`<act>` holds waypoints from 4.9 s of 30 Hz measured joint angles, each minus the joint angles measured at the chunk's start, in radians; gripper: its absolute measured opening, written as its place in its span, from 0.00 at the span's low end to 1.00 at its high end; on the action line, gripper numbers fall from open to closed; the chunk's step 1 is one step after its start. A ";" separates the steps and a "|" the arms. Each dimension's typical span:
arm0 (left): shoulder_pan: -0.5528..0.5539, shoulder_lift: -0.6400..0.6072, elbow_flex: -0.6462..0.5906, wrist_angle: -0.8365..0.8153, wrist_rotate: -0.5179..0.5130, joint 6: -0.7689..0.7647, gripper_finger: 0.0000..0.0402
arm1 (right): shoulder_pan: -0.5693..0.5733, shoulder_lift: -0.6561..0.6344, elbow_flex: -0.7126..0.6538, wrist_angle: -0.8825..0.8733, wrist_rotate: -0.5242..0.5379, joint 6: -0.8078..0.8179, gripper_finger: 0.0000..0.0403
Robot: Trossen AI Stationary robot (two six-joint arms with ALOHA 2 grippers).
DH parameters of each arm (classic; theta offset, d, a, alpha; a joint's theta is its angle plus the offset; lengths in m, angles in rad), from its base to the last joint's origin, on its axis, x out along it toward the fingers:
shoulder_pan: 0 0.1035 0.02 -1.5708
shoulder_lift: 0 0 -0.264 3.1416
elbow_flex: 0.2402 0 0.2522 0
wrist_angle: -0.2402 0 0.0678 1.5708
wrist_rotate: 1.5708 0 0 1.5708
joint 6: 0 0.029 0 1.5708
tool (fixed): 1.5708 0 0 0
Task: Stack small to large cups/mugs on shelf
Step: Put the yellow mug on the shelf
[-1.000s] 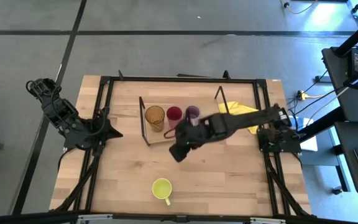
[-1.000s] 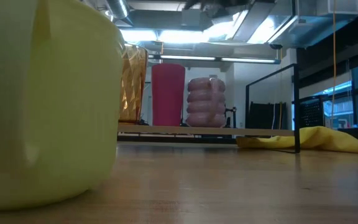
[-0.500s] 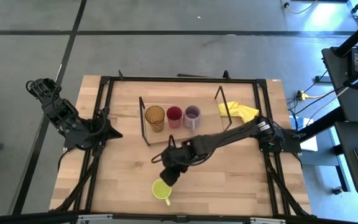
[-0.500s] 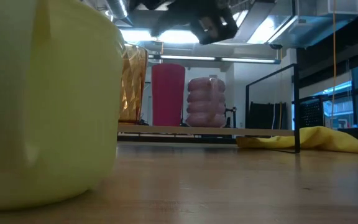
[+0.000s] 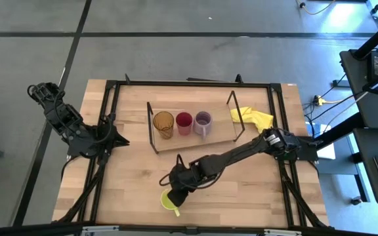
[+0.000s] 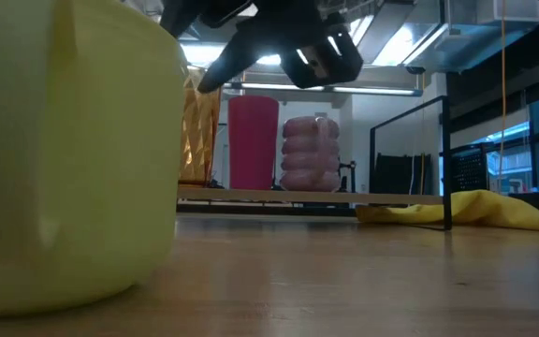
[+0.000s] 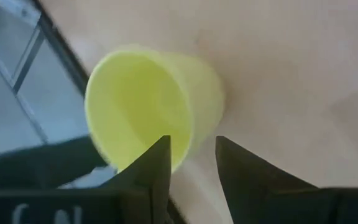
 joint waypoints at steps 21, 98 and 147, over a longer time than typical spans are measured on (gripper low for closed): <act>0.000 0.000 0.000 0.000 -0.009 0.002 0.07 | 0.018 0.042 -0.003 0.041 -0.015 0.003 0.32; 0.000 0.001 -0.053 -0.043 -0.032 -0.032 0.07 | -0.484 -0.578 -0.303 -0.800 0.474 -0.002 0.03; 0.000 0.000 -0.053 -0.006 -0.035 -0.031 0.07 | -0.641 -0.584 -0.625 -0.425 0.336 -0.112 0.08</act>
